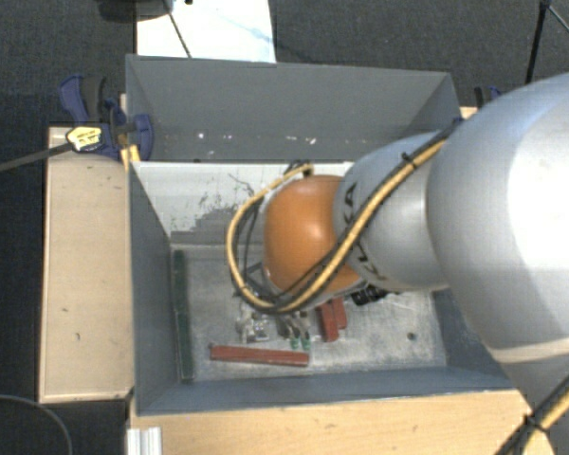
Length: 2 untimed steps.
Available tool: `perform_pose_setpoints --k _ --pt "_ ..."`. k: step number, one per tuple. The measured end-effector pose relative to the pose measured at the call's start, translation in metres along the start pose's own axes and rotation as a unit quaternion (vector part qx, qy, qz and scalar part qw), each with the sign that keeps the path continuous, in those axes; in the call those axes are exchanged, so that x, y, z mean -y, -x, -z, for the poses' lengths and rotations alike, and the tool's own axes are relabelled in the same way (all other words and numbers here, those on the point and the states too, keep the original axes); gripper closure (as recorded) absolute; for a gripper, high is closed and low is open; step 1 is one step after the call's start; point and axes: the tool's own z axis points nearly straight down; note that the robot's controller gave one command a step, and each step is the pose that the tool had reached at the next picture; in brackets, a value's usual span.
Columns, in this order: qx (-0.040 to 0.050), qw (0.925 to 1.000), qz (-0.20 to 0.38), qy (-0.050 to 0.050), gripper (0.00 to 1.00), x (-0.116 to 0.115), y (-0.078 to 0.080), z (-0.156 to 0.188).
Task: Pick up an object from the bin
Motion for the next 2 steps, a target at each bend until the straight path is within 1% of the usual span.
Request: perform_pose_setpoints --k 1,2 --pt "0.0011 1.0000 -0.003 0.000 0.00 0.0002 0.0008 0.0006" --pt "0.0011 1.0000 -0.002 0.000 0.00 0.0002 0.0009 0.0007"
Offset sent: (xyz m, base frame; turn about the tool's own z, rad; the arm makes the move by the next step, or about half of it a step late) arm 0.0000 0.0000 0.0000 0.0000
